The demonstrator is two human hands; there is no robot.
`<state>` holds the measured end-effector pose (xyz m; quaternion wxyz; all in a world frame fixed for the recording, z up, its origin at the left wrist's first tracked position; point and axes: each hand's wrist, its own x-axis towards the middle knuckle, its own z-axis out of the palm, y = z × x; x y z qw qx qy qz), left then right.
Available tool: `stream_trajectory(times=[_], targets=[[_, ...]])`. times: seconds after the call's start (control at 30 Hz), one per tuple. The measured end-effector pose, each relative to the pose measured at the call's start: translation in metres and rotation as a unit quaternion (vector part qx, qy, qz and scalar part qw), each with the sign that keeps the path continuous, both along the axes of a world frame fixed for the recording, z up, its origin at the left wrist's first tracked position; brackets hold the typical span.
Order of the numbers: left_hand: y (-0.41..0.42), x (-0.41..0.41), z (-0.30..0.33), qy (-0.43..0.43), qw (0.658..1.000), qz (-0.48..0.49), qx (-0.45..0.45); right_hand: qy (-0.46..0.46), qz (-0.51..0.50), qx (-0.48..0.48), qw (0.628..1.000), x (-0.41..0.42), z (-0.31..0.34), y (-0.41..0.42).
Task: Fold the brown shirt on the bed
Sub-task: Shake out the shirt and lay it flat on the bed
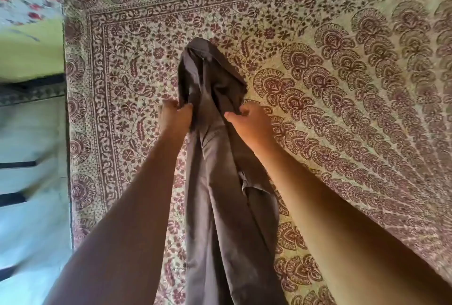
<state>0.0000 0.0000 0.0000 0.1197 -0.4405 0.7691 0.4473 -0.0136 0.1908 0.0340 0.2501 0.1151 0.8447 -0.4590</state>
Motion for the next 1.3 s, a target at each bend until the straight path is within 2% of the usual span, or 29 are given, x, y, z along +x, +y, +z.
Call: stream_trajectory(times=[0.1,0.2,0.27,0.4,0.53,0.63,0.7,0.73,0.8,0.83,0.87,0.93,1.0,1.03,1.1,1.17,1.2,1.27,1.3], targets=[[-0.015,-0.015,-0.031,0.027,0.999,0.017,-0.004,0.041,0.017,0.055,0.997,-0.011,-0.025,-0.014],[-0.029,-0.018,-0.043,0.014,0.998,0.020,0.056,0.048,0.037,0.103,0.993,-0.013,-0.040,-0.020],[-0.027,-0.019,-0.027,0.037,0.990,0.032,0.133,0.053,0.021,0.084,0.995,-0.015,-0.042,-0.016],[-0.026,-0.004,-0.002,0.083,0.967,0.062,0.231,0.046,-0.013,0.033,0.998,-0.018,-0.033,0.001],[-0.026,0.011,0.004,0.137,0.936,0.111,0.306,0.042,-0.042,0.066,0.996,-0.027,-0.034,0.020],[-0.011,0.010,0.014,0.159,0.923,0.107,0.333,0.113,-0.056,0.105,0.986,-0.031,-0.026,0.019],[-0.003,0.005,0.020,0.154,0.925,0.102,0.332,0.178,-0.050,0.080,0.979,-0.026,-0.014,0.011],[0.000,0.004,0.022,0.144,0.926,0.099,0.334,0.182,-0.013,0.043,0.982,-0.023,-0.010,0.008],[0.003,0.003,0.024,0.108,0.941,0.087,0.307,0.132,0.100,0.011,0.986,-0.015,-0.006,0.008],[0.004,0.003,0.025,0.088,0.952,0.079,0.281,0.107,0.134,0.018,0.985,-0.014,-0.005,0.013],[0.004,0.005,0.026,0.075,0.960,0.075,0.258,0.091,0.126,0.021,0.988,-0.015,-0.001,0.018],[0.004,0.013,0.032,0.071,0.965,0.080,0.239,0.068,0.000,-0.017,0.998,-0.018,0.012,0.035],[0.008,0.025,0.049,0.094,0.971,0.066,0.209,0.062,-0.141,-0.062,0.986,-0.020,0.037,0.056],[0.010,0.033,0.058,0.115,0.977,0.039,0.175,0.080,-0.166,-0.058,0.981,-0.020,0.050,0.066],[0.014,0.050,0.084,0.153,0.984,-0.056,0.069,0.126,-0.112,-0.057,0.984,-0.012,0.084,0.083],[0.016,0.066,0.114,0.179,0.971,-0.143,-0.063,0.117,0.028,-0.098,0.988,0.006,0.125,0.095],[0.014,0.073,0.128,0.194,0.963,-0.157,-0.101,0.094,0.107,-0.096,0.985,0.015,0.146,0.098],[0.011,0.088,0.164,0.207,0.958,-0.167,-0.109,0.079,0.224,-0.035,0.971,0.029,0.186,0.109],[0.010,0.097,0.185,0.202,0.961,-0.171,-0.080,0.099,0.225,-0.002,0.969,0.033,0.205,0.117]])
